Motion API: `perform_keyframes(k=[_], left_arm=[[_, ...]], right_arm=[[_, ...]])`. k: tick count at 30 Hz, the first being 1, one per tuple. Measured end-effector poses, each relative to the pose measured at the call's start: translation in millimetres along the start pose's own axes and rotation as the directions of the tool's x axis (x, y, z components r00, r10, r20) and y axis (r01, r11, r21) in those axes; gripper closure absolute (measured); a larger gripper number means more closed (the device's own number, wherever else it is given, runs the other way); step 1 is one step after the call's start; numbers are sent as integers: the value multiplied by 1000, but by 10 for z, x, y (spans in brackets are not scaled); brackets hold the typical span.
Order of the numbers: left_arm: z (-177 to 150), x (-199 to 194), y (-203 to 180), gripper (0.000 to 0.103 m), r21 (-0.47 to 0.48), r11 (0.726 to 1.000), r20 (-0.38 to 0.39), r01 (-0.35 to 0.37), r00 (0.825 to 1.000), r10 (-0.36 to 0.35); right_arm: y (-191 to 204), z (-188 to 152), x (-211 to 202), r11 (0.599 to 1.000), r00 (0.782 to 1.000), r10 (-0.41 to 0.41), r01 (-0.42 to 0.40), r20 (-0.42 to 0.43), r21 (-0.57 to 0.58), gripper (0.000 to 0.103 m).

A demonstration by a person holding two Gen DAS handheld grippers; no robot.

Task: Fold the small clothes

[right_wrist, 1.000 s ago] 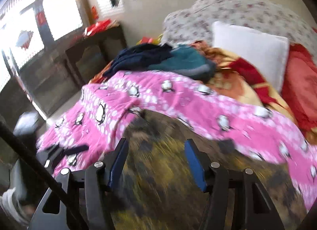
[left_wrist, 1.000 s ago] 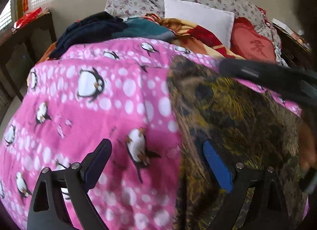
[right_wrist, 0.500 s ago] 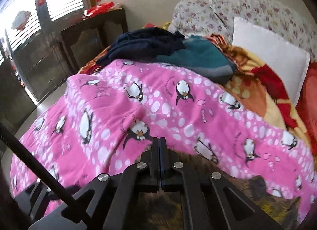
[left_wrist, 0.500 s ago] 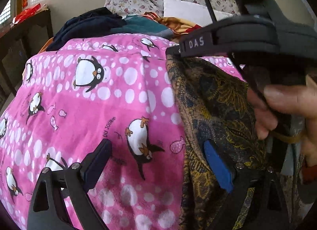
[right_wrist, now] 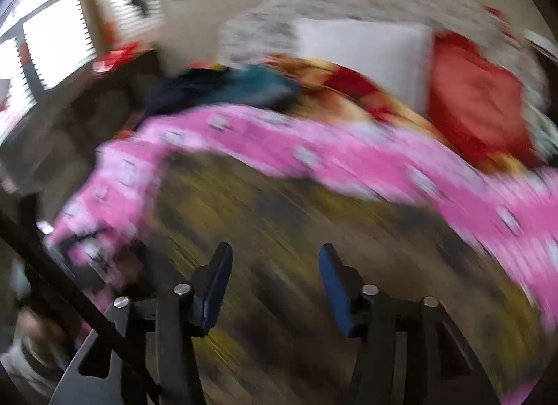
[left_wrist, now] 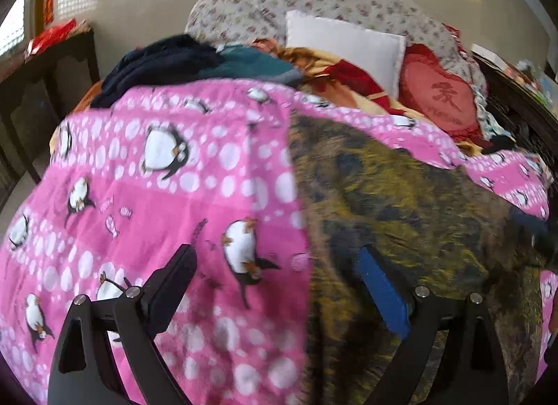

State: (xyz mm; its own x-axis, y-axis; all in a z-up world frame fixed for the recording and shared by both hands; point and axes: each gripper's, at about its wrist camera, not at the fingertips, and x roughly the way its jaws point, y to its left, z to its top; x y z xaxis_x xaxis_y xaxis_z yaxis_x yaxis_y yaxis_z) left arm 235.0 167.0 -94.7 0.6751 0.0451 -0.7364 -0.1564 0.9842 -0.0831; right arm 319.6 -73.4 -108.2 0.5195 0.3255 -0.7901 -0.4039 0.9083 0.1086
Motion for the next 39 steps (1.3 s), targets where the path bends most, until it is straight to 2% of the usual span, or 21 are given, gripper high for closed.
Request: perform_keyframes(k=[2, 4, 6, 8, 10, 11, 13, 16, 19, 20, 23, 25, 27, 28, 29, 30, 31, 32, 33, 36, 39], left_arm=[[-10, -83, -134, 10, 27, 1000, -6, 4, 1000, -4], [-22, -111, -266, 10, 47, 999, -29, 20, 999, -18], [-20, -128, -400, 10, 56, 998, -53, 43, 998, -40], [-31, -158, -534, 10, 54, 996, -80, 75, 994, -71], [-44, -206, -673, 10, 73, 993, -83, 97, 992, -91], [-52, -229, -736, 10, 89, 992, -80, 91, 993, -84], [-64, -249, -849, 10, 111, 990, -80, 86, 994, -77], [-88, -255, -972, 10, 113, 987, -101, 113, 990, -102], [-118, -223, -1054, 10, 120, 985, -122, 120, 987, -105], [-135, -204, -1082, 10, 129, 985, -127, 113, 987, -96], [-158, -143, -1131, 10, 145, 985, -144, 92, 987, -71], [-157, -110, -1145, 10, 146, 986, -152, 84, 986, -62], [-155, -97, -1156, 10, 146, 986, -154, 76, 987, -53], [-154, -98, -1160, 10, 145, 987, -154, 73, 987, -51], [-156, -108, -1162, 10, 145, 987, -154, 74, 987, -51], [-158, -121, -1163, 10, 147, 986, -154, 75, 987, -53], [-161, -149, -1154, 10, 151, 985, -150, 78, 987, -55], [-160, -173, -1145, 10, 156, 985, -145, 79, 988, -56], [-155, -188, -1136, 10, 160, 984, -139, 79, 989, -57], [-124, -240, -1066, 10, 153, 985, -125, 81, 990, -62], [-79, -301, -925, 10, 112, 989, -111, 95, 990, -83]], right_arm=[[-335, -334, -190, 997, 998, -57, 57, 2, 56, 47], [-617, -559, -276, 989, 998, -68, 69, -11, 128, 47], [-927, -757, -265, 970, 990, -133, 140, -48, 199, 47], [-1150, -891, -350, 958, 992, -115, 123, -46, 260, 47], [-1300, -1006, -638, 947, 996, -84, 70, 31, 314, 46], [-1377, -1068, -782, 941, 994, -86, 57, 72, 332, 42], [-1625, -1228, -1019, 915, 983, -136, 78, 120, 395, 18], [-2278, -1554, -1229, 807, 965, -250, 160, 83, 569, 17], [-2999, -1939, -1419, 649, 925, -380, 250, 21, 719, 17], [-3268, -2073, -1498, 584, 909, -418, 265, 4, 767, 17], [-3755, -2320, -1664, 446, 888, -460, 208, 23, 871, 17], [-3942, -2343, -1695, 406, 879, -474, 169, 48, 898, 17], [-4062, -2280, -1651, 377, 871, -491, 173, 37, 910, 17], [-4108, -2299, -1651, 360, 865, -500, 169, 37, 917, 23], [-4183, -2287, -1649, 351, 858, -511, 166, 40, 922, 53], [-4227, -2244, -1621, 359, 863, -504, 175, 32, 917, 77], [-4247, -2181, -1594, 373, 879, -477, 177, 24, 911, 94], [-4255, -2195, -1654, 383, 880, -474, 165, 40, 909, 94], [-4228, -2160, -1751, 412, 876, -477, 149, 73, 899, 94], [-3822, -1775, -2128, 547, 854, -477, 103, 208, 831, 94], [-3262, -1211, -2562, 699, 828, -423, 40, 368, 714, 94]])
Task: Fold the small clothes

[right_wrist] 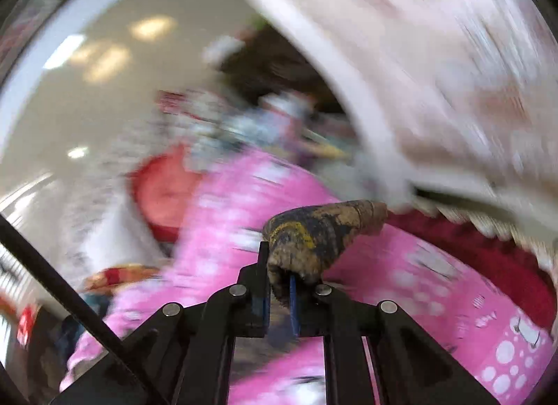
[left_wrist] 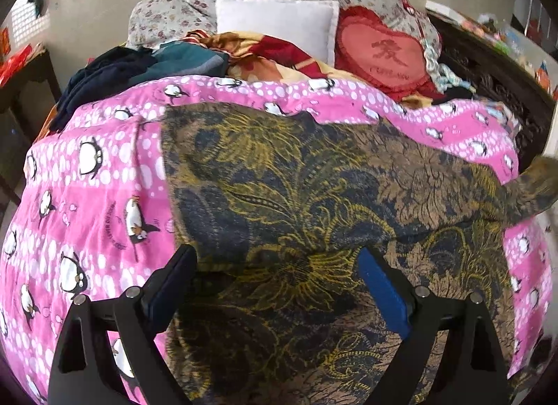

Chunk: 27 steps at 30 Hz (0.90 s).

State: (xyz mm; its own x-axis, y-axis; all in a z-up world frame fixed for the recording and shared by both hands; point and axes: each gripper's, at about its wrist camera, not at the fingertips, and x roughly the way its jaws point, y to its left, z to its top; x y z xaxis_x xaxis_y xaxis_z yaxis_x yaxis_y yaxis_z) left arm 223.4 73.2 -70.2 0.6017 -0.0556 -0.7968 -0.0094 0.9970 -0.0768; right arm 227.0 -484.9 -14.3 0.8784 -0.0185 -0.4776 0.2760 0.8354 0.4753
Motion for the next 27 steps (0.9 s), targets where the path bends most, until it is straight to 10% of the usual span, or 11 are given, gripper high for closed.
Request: perform_keyframes(k=[4, 8, 16, 18, 19, 21, 24, 27], left_arm=[[-5, -101, 206, 10, -38, 999, 25, 8, 1000, -7], [2, -190, 484, 10, -92, 996, 47, 7, 999, -2], [-28, -299, 1112, 10, -229, 973, 70, -23, 997, 40], [-42, -263, 1165, 10, -238, 971, 56, -30, 997, 45], [-42, -251, 1166, 10, -235, 972, 53, -30, 998, 44], [-45, -239, 1149, 10, -223, 975, 52, -23, 998, 35], [-32, -226, 1078, 10, -194, 981, 62, -3, 998, 15], [9, -156, 986, 10, -187, 982, 60, 26, 998, -15]], right_arm=[[1228, 101, -418, 955, 977, 214, -211, -12, -210, 94], [2484, -211, -451, 834, 906, 382, -423, -183, -355, 94], [3944, -1959, 480, 683, 782, 347, -589, -517, -432, 93], [4056, -2545, 894, 682, 706, 310, -632, -636, -369, 86], [4063, -2836, 1101, 691, 633, 279, -654, -722, -307, 60], [4019, -3051, 1237, 701, 583, 248, -660, -774, -272, 38], [3828, -2943, 980, 638, 608, 288, -698, -740, -325, 35], [3379, -2622, 708, 660, 678, 330, -663, -657, -353, 18]])
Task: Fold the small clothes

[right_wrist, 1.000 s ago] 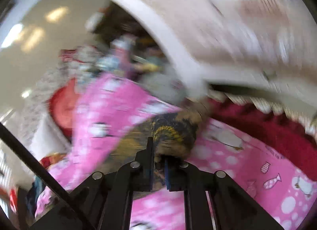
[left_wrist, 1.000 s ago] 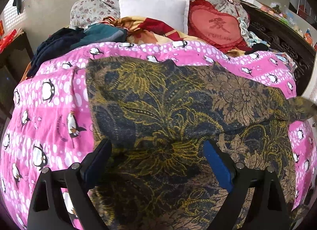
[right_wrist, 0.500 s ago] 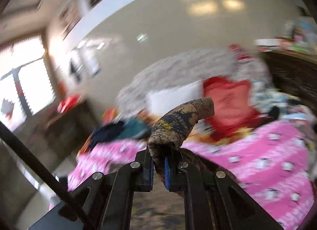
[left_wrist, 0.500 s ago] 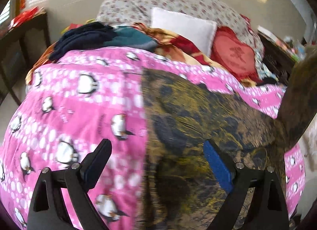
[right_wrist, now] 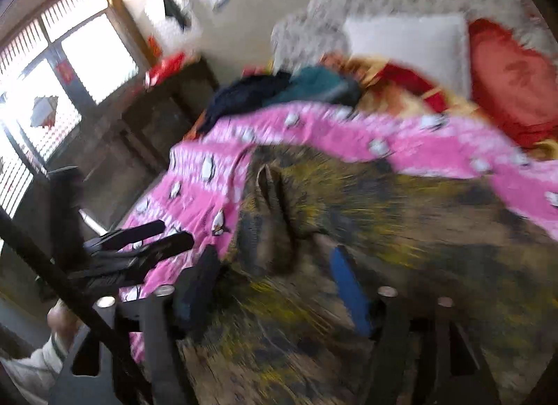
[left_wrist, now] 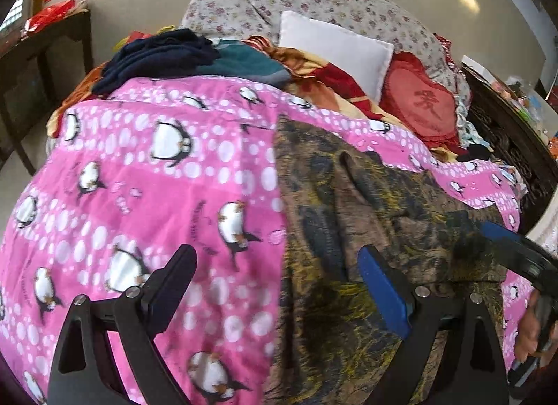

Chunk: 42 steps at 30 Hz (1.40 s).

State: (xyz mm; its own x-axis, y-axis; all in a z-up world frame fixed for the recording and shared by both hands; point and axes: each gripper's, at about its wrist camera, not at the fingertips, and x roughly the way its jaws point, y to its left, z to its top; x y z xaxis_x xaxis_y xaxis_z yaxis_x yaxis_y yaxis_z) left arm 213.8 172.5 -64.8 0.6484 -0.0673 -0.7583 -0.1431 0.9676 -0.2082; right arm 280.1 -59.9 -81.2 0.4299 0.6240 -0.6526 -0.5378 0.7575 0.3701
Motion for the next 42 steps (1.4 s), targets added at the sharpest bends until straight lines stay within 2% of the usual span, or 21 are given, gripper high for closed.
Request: perform_keyframes(k=[4, 8, 11, 15, 16, 17, 18, 19, 21, 25, 26, 27, 28, 29, 34, 37, 39, 42], left_arm=[[42, 165, -172, 10, 13, 999, -37, 42, 998, -42], [116, 360, -346, 10, 41, 999, -43, 23, 999, -22], [142, 489, -494, 10, 70, 997, -55, 31, 998, -27], [129, 624, -701, 11, 119, 992, -67, 29, 998, -21], [124, 644, -749, 28, 134, 991, -63, 25, 998, -16], [130, 666, -793, 66, 153, 988, -65, 11, 998, -1], [153, 693, -824, 83, 171, 985, -81, 2, 997, 12], [185, 684, -821, 89, 168, 986, -85, 9, 996, 6], [277, 586, -784, 91, 156, 987, -53, 23, 998, -15], [451, 346, -685, 94, 155, 988, 18, 14, 1000, -17], [478, 321, -676, 97, 159, 987, 27, 6, 1000, -10], [499, 297, -662, 97, 162, 987, 34, -1, 999, -5], [530, 269, -638, 98, 164, 987, 39, 0, 999, -7], [556, 251, -619, 98, 162, 987, 41, 5, 999, -12], [690, 109, -478, 103, 137, 991, 117, -3, 993, -13], [641, 143, -365, 103, 110, 994, 134, -5, 991, -10], [557, 269, -312, 103, 105, 994, 100, -19, 995, 9], [429, 520, -219, 103, 95, 995, 16, -13, 1000, 11]], right_arm=[[-410, -310, -380, 986, 987, -161, 160, 12, 39, 18], [-765, -499, -671, 966, 970, -244, 241, 16, 90, 18], [-956, -468, -936, 948, 952, -300, 290, 60, 133, 18], [-1347, -379, -1213, 903, 915, -388, 353, 114, 243, 17], [-1440, -349, -1246, 887, 901, -417, 376, 116, 267, 17], [-1494, -320, -1256, 872, 890, -442, 396, 113, 287, 17], [-1608, -277, -1252, 848, 873, -476, 424, 107, 317, 17], [-1720, -229, -1239, 833, 864, -493, 434, 103, 343, 17], [-1883, -132, -1194, 818, 862, -498, 432, 91, 380, 17], [-2185, 3, -870, 817, 899, -439, 391, 16, 424, 15], [-2239, 14, -734, 828, 916, -402, 365, -5, 425, 18], [-2261, 25, -629, 836, 925, -380, 356, -28, 417, 27], [-2249, 61, -500, 849, 927, -369, 363, -60, 384, 77], [-2231, 73, -455, 854, 923, -379, 378, -69, 358, 93], [-1999, 251, -663, 864, 900, -430, 385, 78, 325, 94], [-2003, 275, -836, 857, 882, -441, 359, 166, 370, 95], [-2051, 226, -789, 836, 865, -475, 387, 161, 389, 95], [-2233, 99, -555, 798, 861, -507, 451, 41, 400, 91]])
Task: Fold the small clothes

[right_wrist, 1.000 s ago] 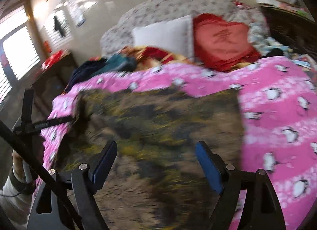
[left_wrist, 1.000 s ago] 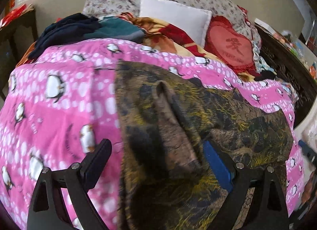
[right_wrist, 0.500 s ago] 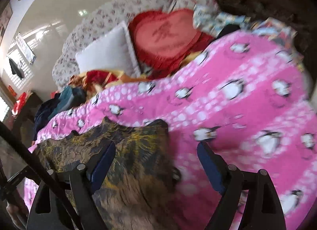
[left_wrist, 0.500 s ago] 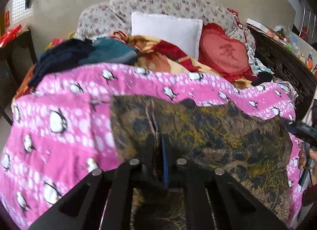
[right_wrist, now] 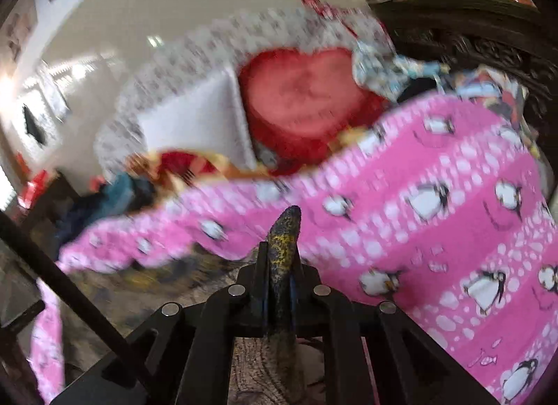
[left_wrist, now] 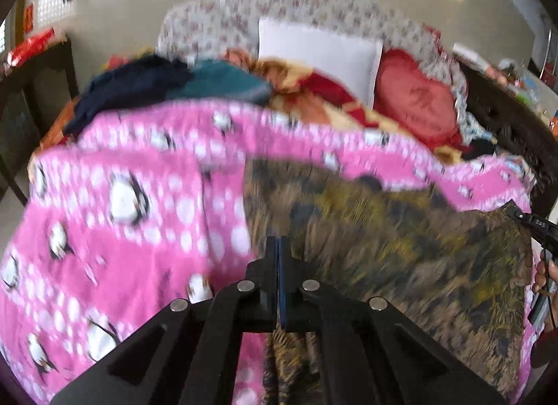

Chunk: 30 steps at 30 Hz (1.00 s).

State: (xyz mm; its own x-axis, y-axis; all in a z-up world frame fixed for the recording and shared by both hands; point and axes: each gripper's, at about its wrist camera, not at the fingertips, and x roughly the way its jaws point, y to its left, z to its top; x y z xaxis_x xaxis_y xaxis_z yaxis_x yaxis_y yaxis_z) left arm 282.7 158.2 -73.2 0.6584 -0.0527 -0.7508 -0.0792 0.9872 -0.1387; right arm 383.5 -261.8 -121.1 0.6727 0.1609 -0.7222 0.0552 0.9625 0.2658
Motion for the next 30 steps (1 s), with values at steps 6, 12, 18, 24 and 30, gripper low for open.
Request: perform_keyframes(k=[6, 12, 18, 24, 30], left_arm=[[-35, -4, 11, 23, 5, 999, 12, 52, 999, -52], [76, 136, -233, 18, 80, 996, -5, 32, 999, -32], [88, 341, -387, 88, 140, 990, -45, -14, 999, 21], [219, 19, -339, 95, 138, 990, 16, 37, 999, -39], [392, -261, -223, 101, 112, 993, 109, 39, 993, -52]], right_arm=[[125, -4, -407, 999, 997, 25, -21, 73, -49, 40], [647, -121, -667, 964, 985, 170, -157, 42, -212, 32], [693, -296, -557, 962, 983, 185, -183, -7, -201, 32], [539, -372, -489, 968, 981, 192, -196, -38, -157, 32], [611, -357, -476, 962, 976, 215, -218, -36, -163, 32]])
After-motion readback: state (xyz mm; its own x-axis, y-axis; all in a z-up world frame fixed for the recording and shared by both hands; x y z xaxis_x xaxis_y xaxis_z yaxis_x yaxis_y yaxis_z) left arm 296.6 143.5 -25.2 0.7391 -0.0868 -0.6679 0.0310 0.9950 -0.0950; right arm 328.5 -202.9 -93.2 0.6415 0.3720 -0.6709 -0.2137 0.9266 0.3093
